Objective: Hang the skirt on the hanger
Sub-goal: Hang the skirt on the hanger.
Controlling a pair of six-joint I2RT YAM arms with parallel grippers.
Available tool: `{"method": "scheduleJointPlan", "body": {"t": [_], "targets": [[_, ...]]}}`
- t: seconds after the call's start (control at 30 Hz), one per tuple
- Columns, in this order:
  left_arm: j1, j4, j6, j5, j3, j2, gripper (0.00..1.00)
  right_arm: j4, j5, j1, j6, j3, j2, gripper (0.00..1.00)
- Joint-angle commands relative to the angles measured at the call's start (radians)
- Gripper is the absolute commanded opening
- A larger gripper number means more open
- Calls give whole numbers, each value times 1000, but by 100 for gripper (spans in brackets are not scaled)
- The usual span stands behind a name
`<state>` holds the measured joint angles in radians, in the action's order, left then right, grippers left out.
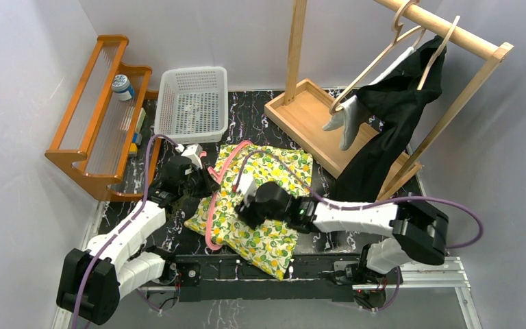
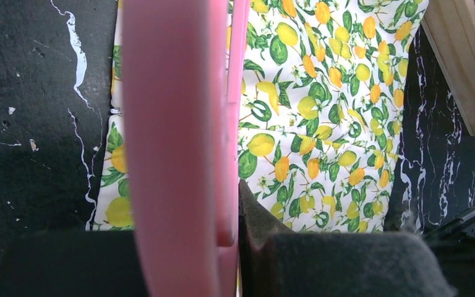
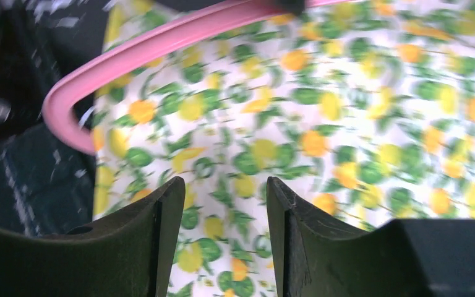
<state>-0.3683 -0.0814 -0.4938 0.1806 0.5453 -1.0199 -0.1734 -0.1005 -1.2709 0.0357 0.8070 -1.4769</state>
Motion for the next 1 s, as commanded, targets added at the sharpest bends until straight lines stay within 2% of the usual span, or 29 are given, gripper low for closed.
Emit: {"method": "scheduleJointPlan", "body": {"t": [0.0, 0.1, 0.33, 0.5, 0.67, 0.73, 0.8, 0.87, 0.97], "targets": [[1, -40, 23, -4, 13, -14, 0, 26, -52, 142, 153, 5, 91, 60], [2, -40, 25, -7, 17, -23, 0, 54, -36, 224, 186, 41, 68, 61], [1, -51, 28, 2, 31, -33, 0, 233, -230, 362, 250, 253, -163, 61], [2, -55, 24, 10, 38, -38, 0, 303, -232, 417, 207, 382, -312, 60], [2, -58, 26, 12, 45, -48, 0, 350, -210, 469, 202, 471, -382, 59], [1, -58, 27, 10, 45, -50, 0, 339, -193, 485, 189, 494, -395, 53], [1, -57, 29, 14, 46, -51, 0, 354, -160, 505, 163, 539, -413, 41], [1, -57, 33, 18, 48, -55, 0, 382, -150, 523, 151, 582, -434, 38], [1, -58, 36, 25, 50, -62, 0, 380, -162, 537, 110, 615, -468, 49]]}}
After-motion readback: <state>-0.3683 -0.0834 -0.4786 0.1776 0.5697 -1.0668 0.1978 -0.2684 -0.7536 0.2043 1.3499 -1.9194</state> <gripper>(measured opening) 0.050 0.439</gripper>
